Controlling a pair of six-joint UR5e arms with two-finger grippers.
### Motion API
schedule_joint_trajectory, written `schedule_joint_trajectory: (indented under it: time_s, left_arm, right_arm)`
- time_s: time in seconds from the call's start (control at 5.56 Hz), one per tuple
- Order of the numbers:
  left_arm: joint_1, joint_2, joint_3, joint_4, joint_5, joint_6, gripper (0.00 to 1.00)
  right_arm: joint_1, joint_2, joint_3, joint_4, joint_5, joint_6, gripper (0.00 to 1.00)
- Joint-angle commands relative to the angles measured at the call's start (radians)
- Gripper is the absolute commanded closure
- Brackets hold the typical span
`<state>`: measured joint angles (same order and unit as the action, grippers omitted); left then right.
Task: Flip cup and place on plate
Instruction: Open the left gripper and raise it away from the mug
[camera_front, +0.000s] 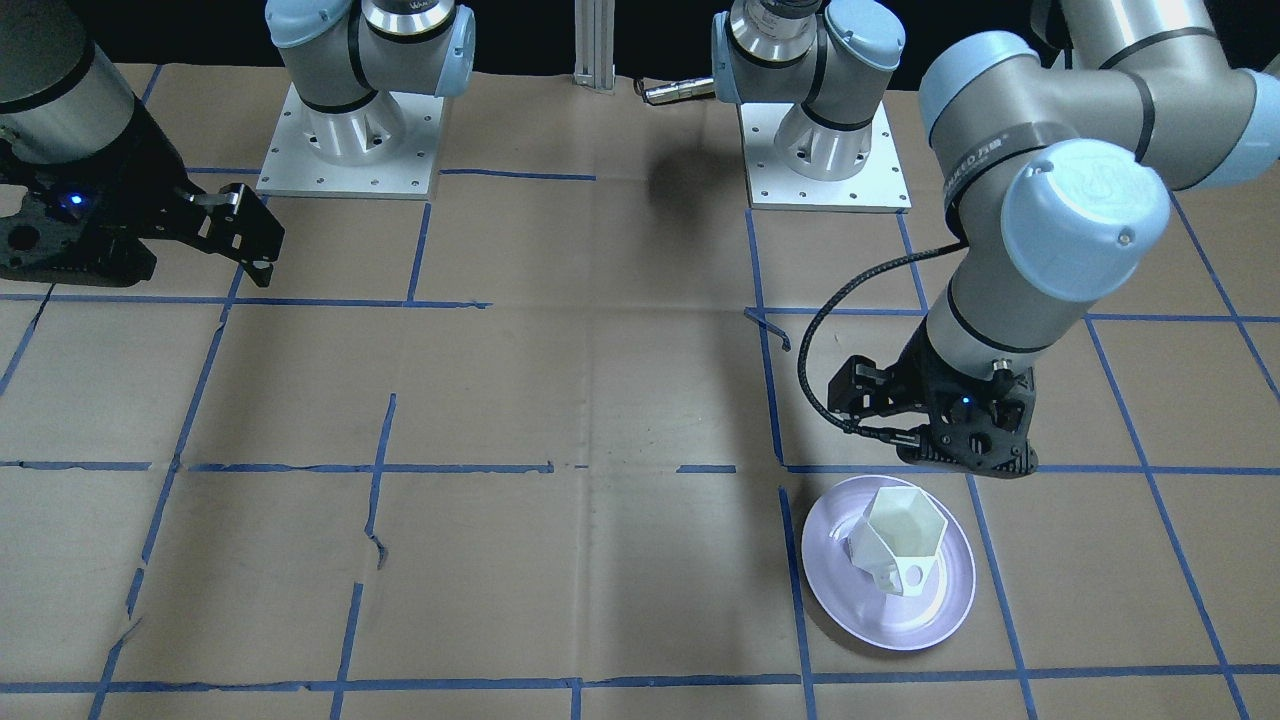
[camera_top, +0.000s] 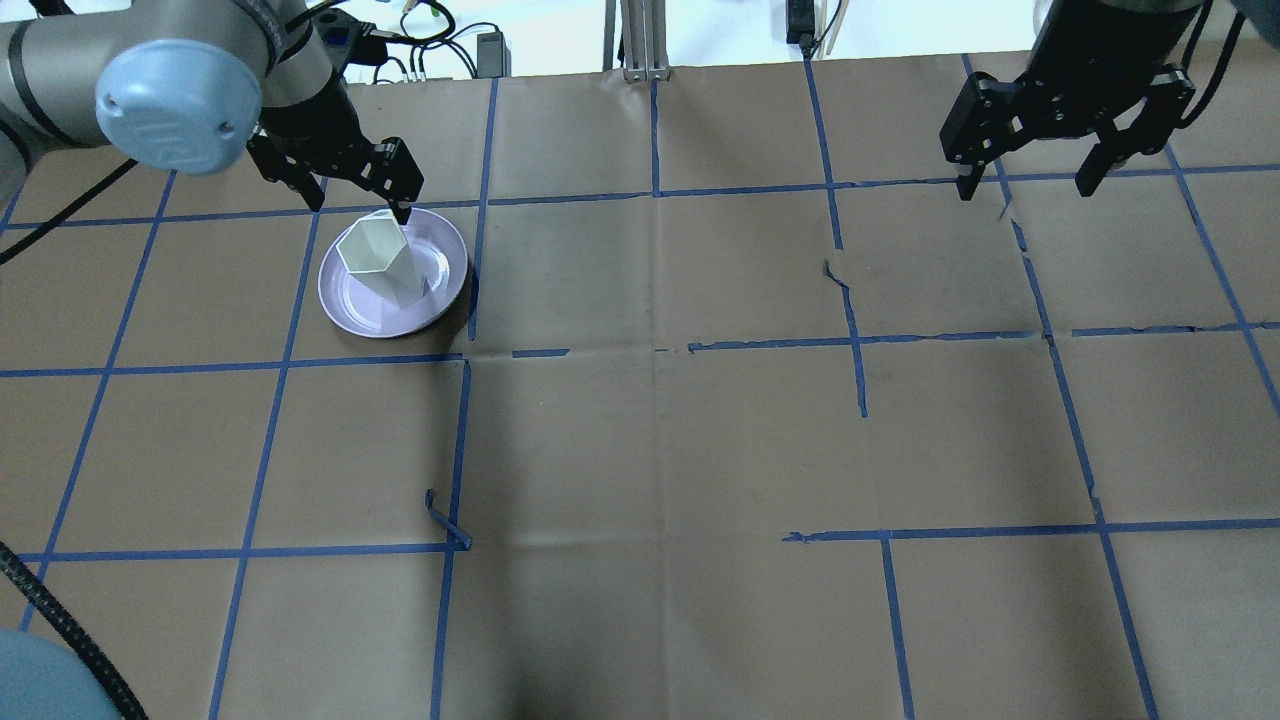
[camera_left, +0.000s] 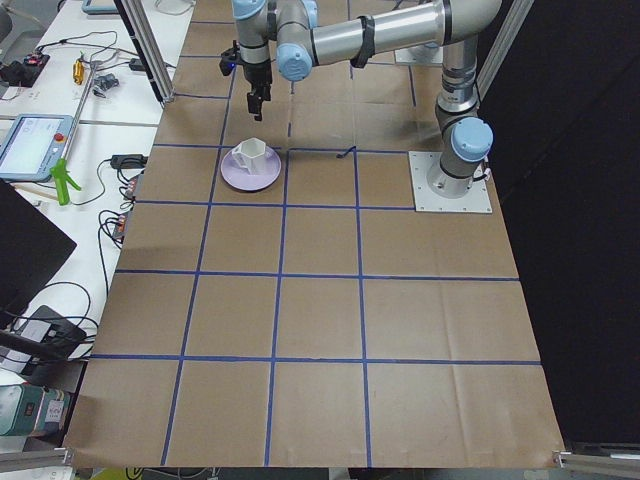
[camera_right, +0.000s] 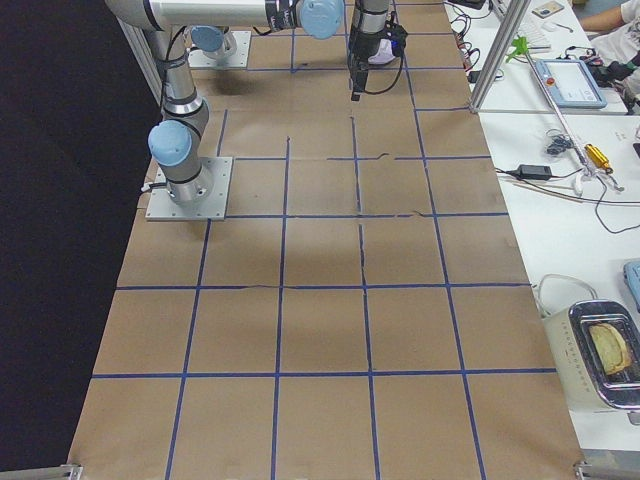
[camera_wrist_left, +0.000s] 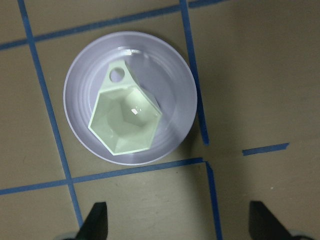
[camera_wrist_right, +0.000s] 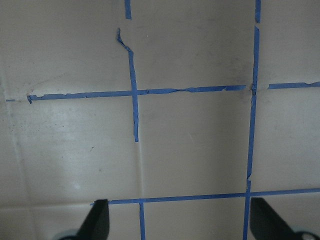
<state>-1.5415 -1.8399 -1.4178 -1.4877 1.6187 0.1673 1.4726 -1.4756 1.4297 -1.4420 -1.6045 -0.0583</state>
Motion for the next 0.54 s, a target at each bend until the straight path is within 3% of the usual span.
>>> schedule_joint_trajectory:
  time_s: [0.0, 0.36]
  left_arm:
    - [-0.031, 0.075, 0.089, -0.184, -0.037, -0.103, 0.02]
    - [-0.037, 0.129, 0.071, -0.206, -0.026, -0.106, 0.01]
  right_arm:
    - [0.000, 0.000, 0.000, 0.000, 0.000, 0.000, 0.00]
    - [0.000, 0.000, 0.000, 0.000, 0.000, 0.000, 0.00]
